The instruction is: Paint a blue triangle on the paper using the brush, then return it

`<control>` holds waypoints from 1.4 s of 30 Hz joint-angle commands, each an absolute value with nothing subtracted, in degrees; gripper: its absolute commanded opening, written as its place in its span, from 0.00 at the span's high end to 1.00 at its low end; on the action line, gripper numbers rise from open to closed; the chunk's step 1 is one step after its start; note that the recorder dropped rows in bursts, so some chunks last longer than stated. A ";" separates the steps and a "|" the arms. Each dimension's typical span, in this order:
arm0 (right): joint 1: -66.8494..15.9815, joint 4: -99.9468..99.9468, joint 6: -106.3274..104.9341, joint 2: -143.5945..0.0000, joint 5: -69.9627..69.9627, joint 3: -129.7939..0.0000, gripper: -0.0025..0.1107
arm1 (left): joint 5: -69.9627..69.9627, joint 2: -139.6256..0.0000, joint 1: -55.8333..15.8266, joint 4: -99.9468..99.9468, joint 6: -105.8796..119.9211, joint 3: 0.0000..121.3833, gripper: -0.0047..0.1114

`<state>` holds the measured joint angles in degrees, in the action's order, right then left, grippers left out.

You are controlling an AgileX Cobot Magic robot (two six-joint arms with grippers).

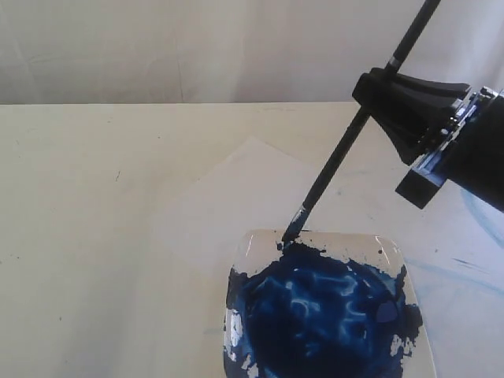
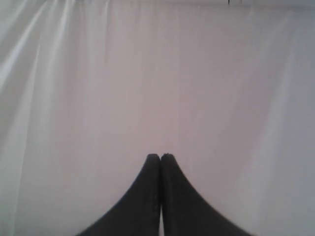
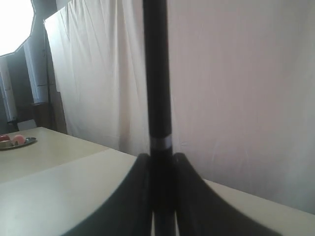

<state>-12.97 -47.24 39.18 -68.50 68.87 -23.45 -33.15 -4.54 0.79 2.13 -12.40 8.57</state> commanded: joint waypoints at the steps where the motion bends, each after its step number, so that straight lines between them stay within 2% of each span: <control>1: -12.58 -46.49 34.60 -67.46 68.21 -23.43 0.98 | -26.30 -17.64 0.88 -2.07 -13.67 14.33 0.96; 4: -12.58 -47.63 34.60 -64.62 60.29 -23.43 0.98 | -30.97 -32.54 0.88 -25.15 -23.43 20.55 0.96; 8: -12.58 -48.66 37.82 -58.80 49.38 -23.55 0.98 | -23.62 -53.81 -0.13 -56.09 -53.01 30.49 0.96; 9: -12.58 -49.12 40.50 -57.11 45.29 -24.29 0.98 | -23.98 -61.25 -1.06 -70.66 -64.65 33.82 0.96; 10: -12.58 -49.86 41.48 -56.54 43.73 -24.75 0.98 | -25.11 -64.17 -1.58 -76.94 -72.02 35.20 0.96; 11: -12.58 -52.69 43.17 -55.58 42.25 -25.76 0.98 | -30.31 -71.41 -2.87 -92.29 -85.97 38.80 0.96; 13: -12.58 -56.19 46.69 -55.47 43.41 -26.77 0.98 | -36.76 -81.34 -5.59 -99.95 -94.54 43.36 0.96; 20: -12.58 -58.37 47.36 -55.47 44.92 -26.87 0.98 | -33.82 -100.55 -15.52 -99.95 -92.54 52.56 0.96; 42: -12.58 -59.14 47.36 -55.47 45.54 -26.87 0.98 | -34.70 -108.60 -15.52 -99.95 -82.42 53.79 0.96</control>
<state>-12.97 -59.13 47.21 -55.72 44.85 -26.66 -35.13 -108.84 -15.32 -99.50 -83.74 53.65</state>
